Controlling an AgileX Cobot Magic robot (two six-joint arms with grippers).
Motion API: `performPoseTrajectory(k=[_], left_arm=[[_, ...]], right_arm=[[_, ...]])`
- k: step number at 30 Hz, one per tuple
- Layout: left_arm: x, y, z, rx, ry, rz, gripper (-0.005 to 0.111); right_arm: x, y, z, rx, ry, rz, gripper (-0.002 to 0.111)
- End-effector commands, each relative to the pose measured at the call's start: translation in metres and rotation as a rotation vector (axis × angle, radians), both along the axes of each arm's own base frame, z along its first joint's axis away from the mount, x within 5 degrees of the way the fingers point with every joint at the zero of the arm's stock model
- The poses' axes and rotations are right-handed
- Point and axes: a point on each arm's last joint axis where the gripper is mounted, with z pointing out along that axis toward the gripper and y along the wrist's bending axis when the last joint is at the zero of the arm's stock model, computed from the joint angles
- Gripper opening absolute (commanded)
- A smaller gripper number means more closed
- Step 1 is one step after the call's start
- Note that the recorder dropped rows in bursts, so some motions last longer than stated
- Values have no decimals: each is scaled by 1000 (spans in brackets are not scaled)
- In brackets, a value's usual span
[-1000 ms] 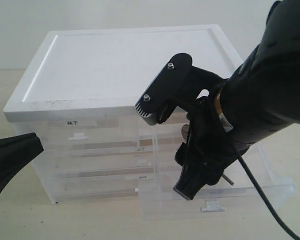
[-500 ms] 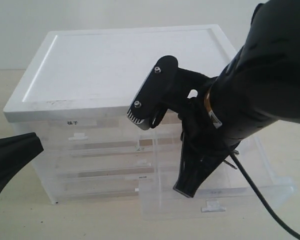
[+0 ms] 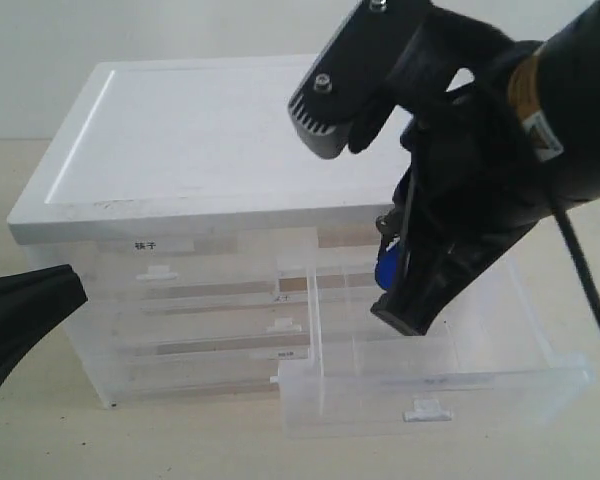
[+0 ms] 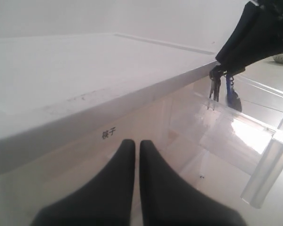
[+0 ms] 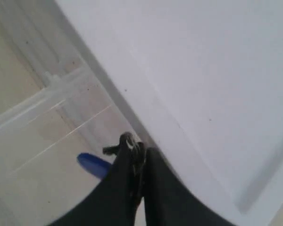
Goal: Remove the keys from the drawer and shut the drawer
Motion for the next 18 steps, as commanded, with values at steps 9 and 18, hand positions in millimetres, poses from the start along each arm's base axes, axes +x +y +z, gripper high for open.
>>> performPoseTrajectory(k=[9, 18], left_arm=[[-1, 0, -1, -8, 8, 0, 5], [-1, 0, -1, -7, 8, -1, 5]], right_arm=[[-14, -19, 41, 183, -151, 48, 0], [-20, -15, 45, 264, -102, 72, 0]])
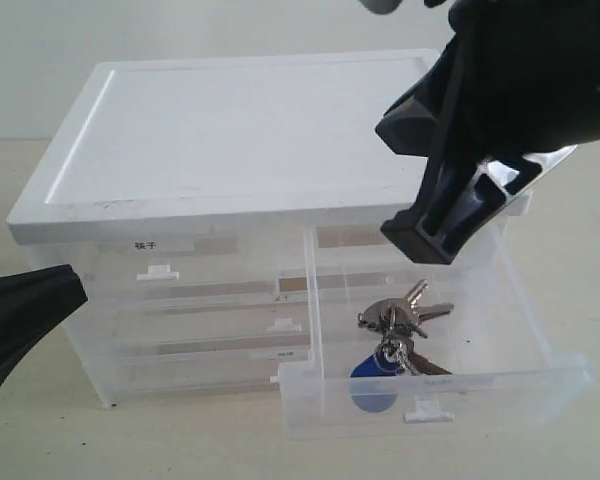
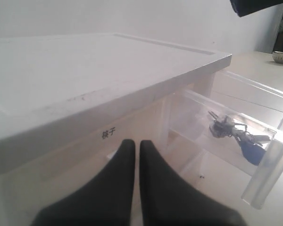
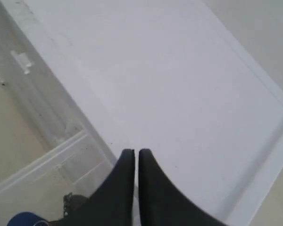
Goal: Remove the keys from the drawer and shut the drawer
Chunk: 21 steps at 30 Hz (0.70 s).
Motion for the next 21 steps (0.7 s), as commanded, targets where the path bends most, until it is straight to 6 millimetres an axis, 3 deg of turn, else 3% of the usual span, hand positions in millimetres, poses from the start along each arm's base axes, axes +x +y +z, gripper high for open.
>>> performPoseTrajectory(k=[1, 3, 8, 11, 15, 21], left_arm=[[-1, 0, -1, -7, 8, -1, 5], [-1, 0, -1, -7, 8, -1, 5], [-1, 0, -1, -5, 8, -3, 5], [-1, 0, -1, -5, 8, -3, 5], [-1, 0, -1, -5, 8, -3, 5], [-1, 0, -1, -8, 11, -2, 5]], right_arm=[[-5, -1, 2, 26, 66, -1, 1], [-4, -2, -9, -65, 138, -34, 10], [8, 11, -41, -199, 288, -143, 57], [15, 24, -66, -303, 382, -166, 48], [19, 33, -78, -314, 419, -164, 49], [20, 38, -80, -281, 415, -147, 49]])
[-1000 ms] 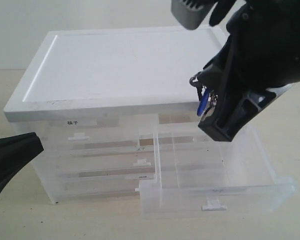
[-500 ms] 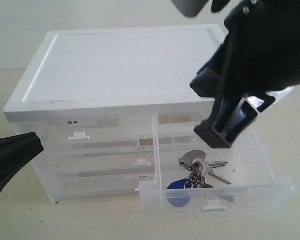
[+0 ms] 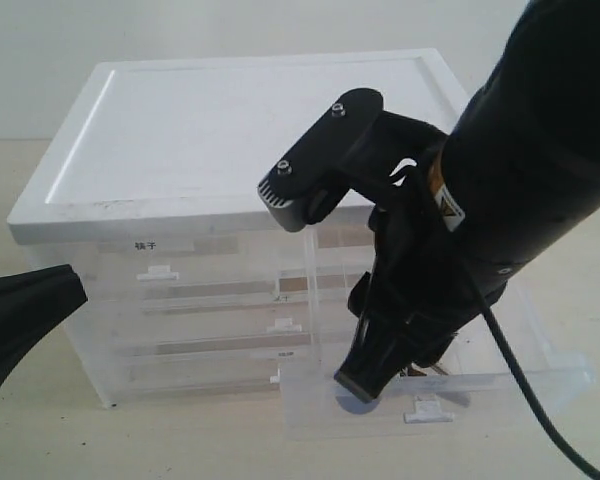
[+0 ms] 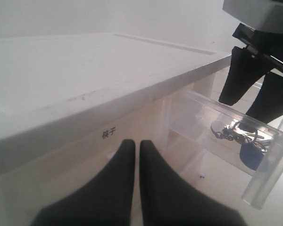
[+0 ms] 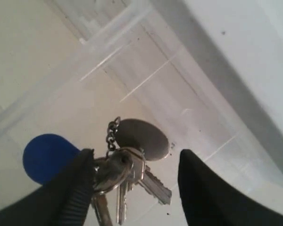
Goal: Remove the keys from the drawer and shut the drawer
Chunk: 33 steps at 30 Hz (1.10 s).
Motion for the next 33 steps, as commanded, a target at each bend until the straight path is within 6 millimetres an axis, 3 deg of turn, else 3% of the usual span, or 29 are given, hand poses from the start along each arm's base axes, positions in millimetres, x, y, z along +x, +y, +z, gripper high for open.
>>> performPoseTrajectory(k=[1, 11, 13, 17, 28, 33], left_arm=[[-1, 0, -1, -10, 13, -2, 5], [-1, 0, -1, -11, 14, -2, 5], [-1, 0, -1, -11, 14, -2, 5], [-1, 0, -1, -15, 16, -1, 5], [-1, 0, -1, -24, 20, -3, 5], [-1, 0, -1, -25, 21, -3, 5]], right_arm=[[0, 0, 2, 26, 0, 1, 49], [5, 11, -24, -67, 84, 6, 48], [7, 11, -24, -76, 69, 11, 38], [11, 9, -23, -111, 23, 26, 0], [18, 5, -7, -73, -138, 40, 0], [13, -1, 17, 4, -191, 39, 0]])
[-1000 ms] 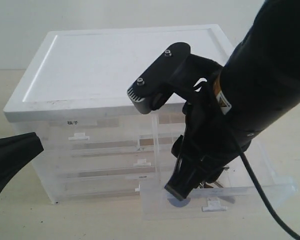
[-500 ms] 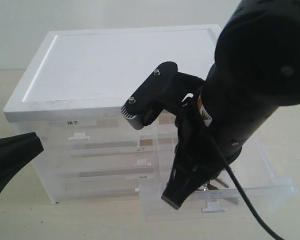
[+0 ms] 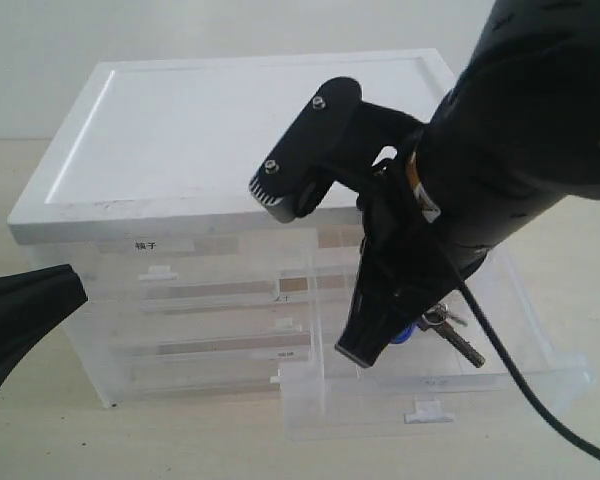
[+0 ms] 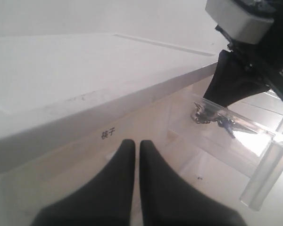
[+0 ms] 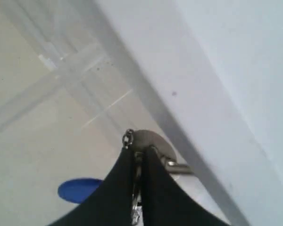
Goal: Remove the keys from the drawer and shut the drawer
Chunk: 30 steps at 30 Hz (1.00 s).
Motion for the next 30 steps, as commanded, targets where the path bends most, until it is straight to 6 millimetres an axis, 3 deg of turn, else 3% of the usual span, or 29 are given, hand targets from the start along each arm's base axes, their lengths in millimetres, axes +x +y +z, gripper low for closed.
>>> performPoseTrajectory(k=[1, 6, 10, 12, 16, 17, 22, 30], left_arm=[[-1, 0, -1, -12, 10, -3, 5], [-1, 0, -1, -12, 10, -3, 5], [-1, 0, -1, -12, 10, -3, 5], [-1, 0, -1, -12, 10, -3, 5], [-1, 0, -1, -11, 10, -4, 5], [-1, 0, -1, -11, 10, -4, 5], [-1, 0, -1, -9, 13, -2, 5], [-1, 0, -1, -9, 13, -2, 5]], right_arm=[[-4, -7, 25, 76, -66, 3, 0], [-11, -19, 43, 135, -100, 1, 0], [-18, -24, 42, 119, -29, -30, 3], [-18, -24, 37, 86, -2, -43, 17], [-16, -22, 31, 78, 19, -90, 61], [-15, -22, 30, 80, 21, -99, 63], [-9, -12, 17, 62, 47, -122, 46], [-1, -6, 4, 25, 47, -172, 53]])
